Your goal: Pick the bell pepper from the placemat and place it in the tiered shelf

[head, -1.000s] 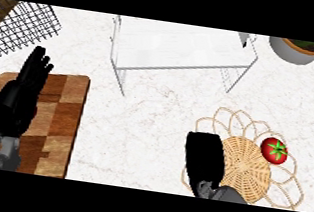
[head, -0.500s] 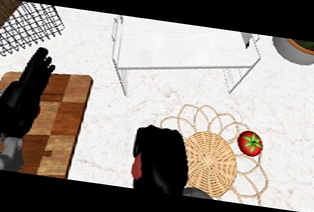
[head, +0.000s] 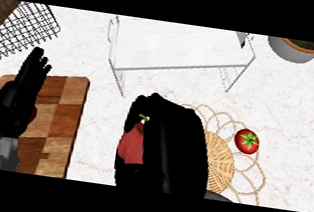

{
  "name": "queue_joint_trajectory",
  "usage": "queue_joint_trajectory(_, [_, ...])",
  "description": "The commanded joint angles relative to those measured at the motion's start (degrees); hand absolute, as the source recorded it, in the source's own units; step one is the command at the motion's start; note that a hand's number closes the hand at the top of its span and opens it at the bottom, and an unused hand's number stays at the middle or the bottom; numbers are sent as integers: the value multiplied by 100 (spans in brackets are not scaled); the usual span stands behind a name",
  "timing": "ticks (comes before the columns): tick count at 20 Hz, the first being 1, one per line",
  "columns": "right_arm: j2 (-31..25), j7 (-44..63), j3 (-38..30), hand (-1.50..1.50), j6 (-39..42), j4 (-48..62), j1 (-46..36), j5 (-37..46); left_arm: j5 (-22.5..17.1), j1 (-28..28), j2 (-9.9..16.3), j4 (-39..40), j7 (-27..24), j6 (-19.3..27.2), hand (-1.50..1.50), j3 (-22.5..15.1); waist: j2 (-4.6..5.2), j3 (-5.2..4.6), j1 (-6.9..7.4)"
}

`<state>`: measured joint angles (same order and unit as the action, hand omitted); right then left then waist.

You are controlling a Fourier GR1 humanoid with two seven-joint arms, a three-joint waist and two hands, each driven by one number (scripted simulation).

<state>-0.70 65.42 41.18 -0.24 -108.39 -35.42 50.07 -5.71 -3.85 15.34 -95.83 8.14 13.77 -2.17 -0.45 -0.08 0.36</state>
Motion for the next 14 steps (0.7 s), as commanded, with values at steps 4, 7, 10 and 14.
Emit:
queue_joint_trajectory(4, [66, 1135, -902, 150, 397, 351, -1150, 147, -30, 17, 7, -121, 75, -65, 0, 71, 26, 0, 26])
queue_joint_trajectory(7, [66, 700, -1343, 150, 502, 347, -929, 307, 53, 305, -43, -79, -236, -87, 0, 71, 34, 3, -11])
queue_joint_trajectory(10, [67, 440, -1691, 150, 257, 811, -1290, 288, 61, 39, -10, -282, 186, -50, 0, 84, 37, 6, 18])
queue_joint_trajectory(14, [68, 126, -1936, 150, -175, 1388, -1461, 304, 285, 39, -226, -195, 79, 70, 0, -85, 45, 6, 22])
